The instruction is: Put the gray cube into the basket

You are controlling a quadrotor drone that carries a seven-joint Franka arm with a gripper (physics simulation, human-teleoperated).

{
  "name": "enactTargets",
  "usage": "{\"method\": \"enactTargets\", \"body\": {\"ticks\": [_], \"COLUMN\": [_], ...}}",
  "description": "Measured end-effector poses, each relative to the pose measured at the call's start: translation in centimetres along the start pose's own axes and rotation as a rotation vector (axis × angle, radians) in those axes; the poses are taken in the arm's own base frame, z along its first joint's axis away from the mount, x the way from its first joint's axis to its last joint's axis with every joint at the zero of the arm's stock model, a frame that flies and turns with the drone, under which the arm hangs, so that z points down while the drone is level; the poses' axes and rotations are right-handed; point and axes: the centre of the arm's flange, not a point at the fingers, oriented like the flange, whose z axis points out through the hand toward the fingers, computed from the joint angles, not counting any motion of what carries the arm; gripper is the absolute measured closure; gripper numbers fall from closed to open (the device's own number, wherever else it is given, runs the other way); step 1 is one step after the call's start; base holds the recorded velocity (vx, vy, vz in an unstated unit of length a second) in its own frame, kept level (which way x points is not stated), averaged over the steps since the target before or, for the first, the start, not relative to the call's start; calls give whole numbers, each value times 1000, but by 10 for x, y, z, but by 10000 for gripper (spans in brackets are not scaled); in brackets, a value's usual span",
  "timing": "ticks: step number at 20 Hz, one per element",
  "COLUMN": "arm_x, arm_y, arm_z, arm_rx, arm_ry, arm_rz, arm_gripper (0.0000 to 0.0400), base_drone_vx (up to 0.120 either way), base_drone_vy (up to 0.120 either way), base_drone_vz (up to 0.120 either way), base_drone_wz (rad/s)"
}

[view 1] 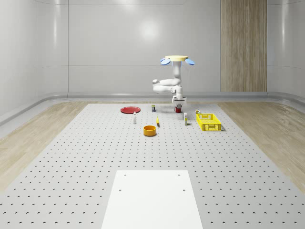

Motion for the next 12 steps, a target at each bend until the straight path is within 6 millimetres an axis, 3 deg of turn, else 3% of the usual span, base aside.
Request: {"method": "enactTargets", "body": {"ticks": [2,8,12], "arm_x": [0,0,0], "arm_y": [0,0,0], "arm_z": [0,0,0], "arm_rx": [0,0,0], "arm_ry": [0,0,0], "arm_rz": [0,0,0], "arm_gripper": [150,150,150], "base_drone_vx": [0,0,100], "base_drone_vy": [120,120,120], "base_drone_vz": [80,0,0], "base_drone_wz": [0,0,0]}}
